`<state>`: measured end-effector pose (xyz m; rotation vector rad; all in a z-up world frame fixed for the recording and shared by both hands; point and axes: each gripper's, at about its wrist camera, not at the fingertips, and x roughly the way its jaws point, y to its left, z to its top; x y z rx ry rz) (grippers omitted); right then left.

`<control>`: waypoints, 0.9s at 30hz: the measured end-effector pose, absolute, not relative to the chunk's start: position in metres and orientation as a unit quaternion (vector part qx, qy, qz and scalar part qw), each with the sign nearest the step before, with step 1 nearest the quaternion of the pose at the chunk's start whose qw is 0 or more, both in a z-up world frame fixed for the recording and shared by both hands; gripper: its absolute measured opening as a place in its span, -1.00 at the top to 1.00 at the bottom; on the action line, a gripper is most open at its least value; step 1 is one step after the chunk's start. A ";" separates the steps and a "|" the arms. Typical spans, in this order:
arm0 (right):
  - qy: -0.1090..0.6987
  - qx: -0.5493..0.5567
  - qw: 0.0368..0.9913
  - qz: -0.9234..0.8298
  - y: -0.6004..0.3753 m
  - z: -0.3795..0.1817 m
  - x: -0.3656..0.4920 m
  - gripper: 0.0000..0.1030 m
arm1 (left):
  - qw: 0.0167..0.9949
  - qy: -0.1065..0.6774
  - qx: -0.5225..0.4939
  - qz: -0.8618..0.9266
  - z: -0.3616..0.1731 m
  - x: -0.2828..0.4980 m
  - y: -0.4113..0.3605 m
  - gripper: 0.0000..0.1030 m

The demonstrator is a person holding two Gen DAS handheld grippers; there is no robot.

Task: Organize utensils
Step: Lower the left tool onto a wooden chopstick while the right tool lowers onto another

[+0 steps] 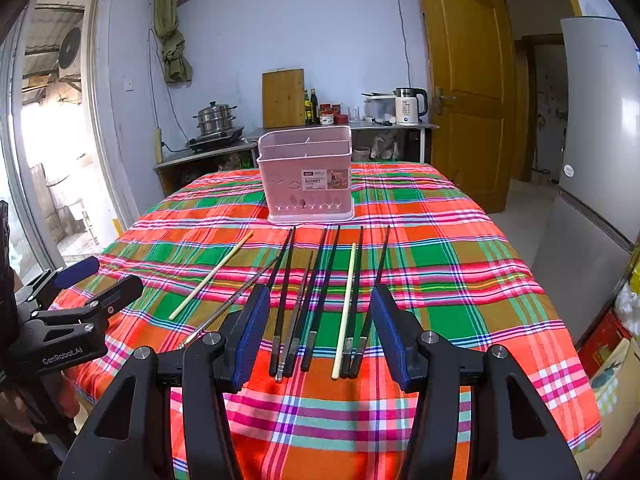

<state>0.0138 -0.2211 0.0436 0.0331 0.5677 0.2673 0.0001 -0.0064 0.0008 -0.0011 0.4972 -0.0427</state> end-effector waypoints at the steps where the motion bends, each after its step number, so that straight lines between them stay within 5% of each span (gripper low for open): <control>1: 0.280 0.017 0.951 0.132 -0.221 0.043 0.014 -0.03 | 0.969 0.248 0.000 -0.022 0.000 0.001 -0.007 -0.87; 19: 0.325 0.022 0.935 0.139 -0.224 0.032 0.066 -0.03 | 0.947 0.318 0.019 -0.045 -0.020 0.078 -0.002 -0.87; 27: 0.351 0.031 0.928 0.124 -0.238 0.024 0.120 -0.03 | 0.931 0.361 0.001 -0.050 -0.027 0.136 0.010 -0.69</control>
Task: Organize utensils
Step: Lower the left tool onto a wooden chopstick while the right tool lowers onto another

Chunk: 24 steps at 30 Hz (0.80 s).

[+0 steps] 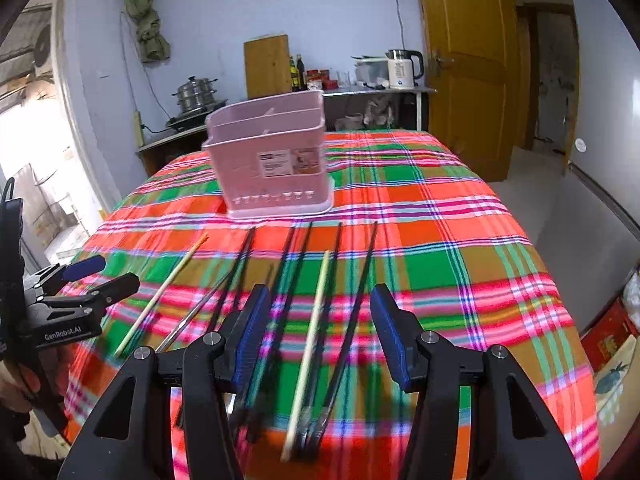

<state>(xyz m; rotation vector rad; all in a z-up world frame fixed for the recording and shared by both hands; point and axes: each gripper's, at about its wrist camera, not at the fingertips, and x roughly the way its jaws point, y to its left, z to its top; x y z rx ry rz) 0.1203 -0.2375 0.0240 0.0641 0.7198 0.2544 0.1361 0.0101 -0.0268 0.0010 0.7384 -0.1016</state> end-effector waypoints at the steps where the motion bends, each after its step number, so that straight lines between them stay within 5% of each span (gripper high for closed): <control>1: 0.353 0.032 0.927 0.123 -0.239 0.023 0.126 -0.03 | 0.930 0.365 -0.002 -0.050 -0.028 0.142 0.012 -0.69; 6: 0.367 0.022 0.922 0.121 -0.237 0.021 0.152 -0.03 | 0.919 0.390 -0.007 -0.060 -0.036 0.172 0.012 -0.69; 11: 0.395 0.008 0.907 0.143 -0.226 0.008 0.178 0.60 | 0.908 0.413 -0.010 -0.070 -0.048 0.192 0.012 -0.48; 24: 0.449 -0.006 0.879 0.161 -0.209 -0.024 0.217 0.77 | 0.896 0.434 -0.034 -0.084 -0.063 0.209 0.015 -0.21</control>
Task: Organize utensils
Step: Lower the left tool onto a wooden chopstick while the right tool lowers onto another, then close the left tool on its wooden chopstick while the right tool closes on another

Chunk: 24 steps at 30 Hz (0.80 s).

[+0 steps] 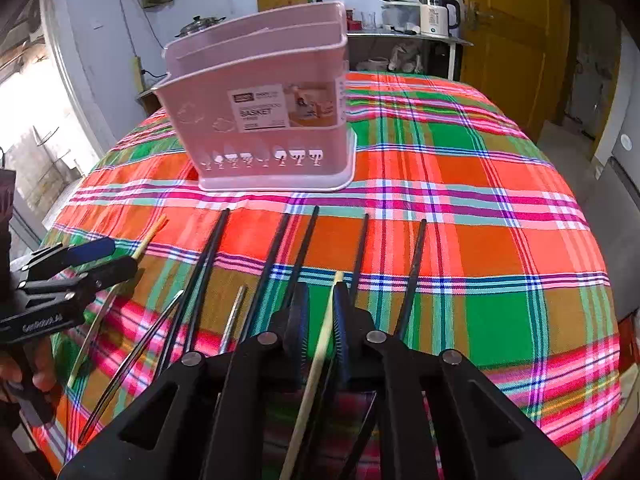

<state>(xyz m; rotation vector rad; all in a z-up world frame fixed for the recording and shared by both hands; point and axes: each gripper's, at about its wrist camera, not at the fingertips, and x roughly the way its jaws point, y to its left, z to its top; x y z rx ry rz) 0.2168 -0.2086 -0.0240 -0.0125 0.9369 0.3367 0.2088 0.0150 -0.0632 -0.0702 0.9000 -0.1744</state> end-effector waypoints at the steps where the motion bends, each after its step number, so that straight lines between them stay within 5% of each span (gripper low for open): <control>1: 0.453 -0.006 0.877 0.160 -0.209 -0.026 0.219 0.77 | 0.896 0.434 -0.032 -0.087 -0.063 0.210 0.014 -0.21; 18: 0.489 -0.020 0.859 0.151 -0.200 -0.027 0.241 0.81 | 0.876 0.471 0.018 -0.104 -0.061 0.251 -0.007 0.20; 24: 0.491 -0.023 0.858 0.148 -0.199 -0.026 0.241 0.85 | 0.873 0.477 0.035 -0.102 -0.060 0.260 -0.008 0.61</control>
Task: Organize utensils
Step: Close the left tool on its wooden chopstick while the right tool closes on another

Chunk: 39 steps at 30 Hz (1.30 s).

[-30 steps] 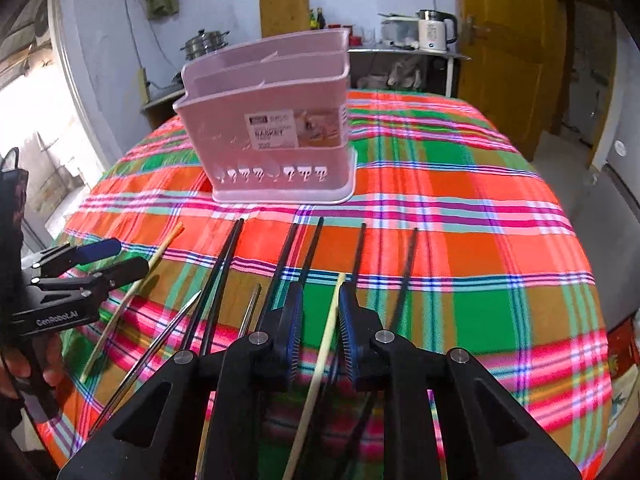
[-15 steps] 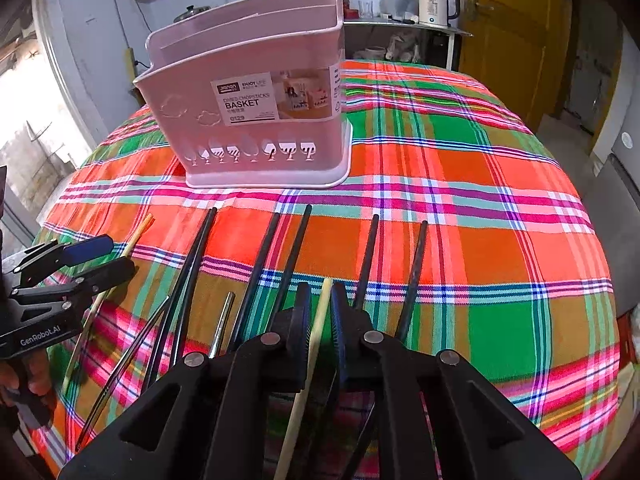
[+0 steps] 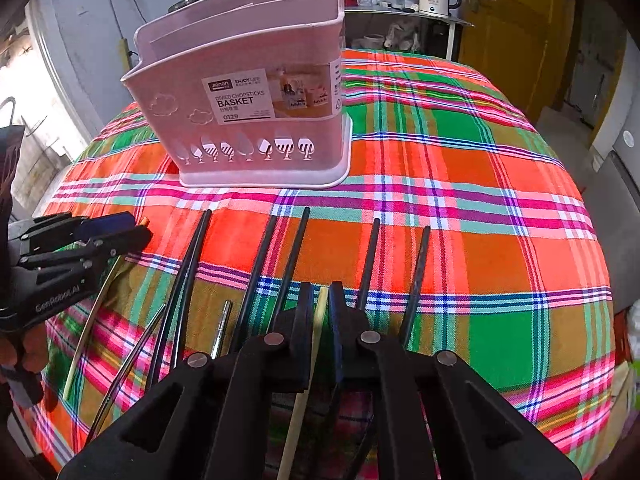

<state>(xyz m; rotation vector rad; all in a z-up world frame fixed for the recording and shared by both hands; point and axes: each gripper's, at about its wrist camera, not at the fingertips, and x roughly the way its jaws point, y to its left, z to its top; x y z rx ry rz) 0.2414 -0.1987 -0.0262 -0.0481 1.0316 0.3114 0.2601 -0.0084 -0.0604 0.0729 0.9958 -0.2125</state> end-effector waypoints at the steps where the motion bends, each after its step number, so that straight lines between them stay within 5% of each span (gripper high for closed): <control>1: 0.491 -0.024 0.858 0.148 -0.198 -0.026 0.241 0.86 | 0.872 0.477 0.036 -0.101 -0.060 0.261 -0.008 0.74; 5: 0.493 -0.014 0.857 0.150 -0.200 -0.025 0.242 0.87 | 0.870 0.481 0.022 -0.106 -0.057 0.263 -0.005 0.90; 39: 0.343 -0.005 0.923 0.176 -0.209 0.126 0.199 0.90 | 0.923 0.359 0.005 -0.140 0.118 0.205 0.004 0.91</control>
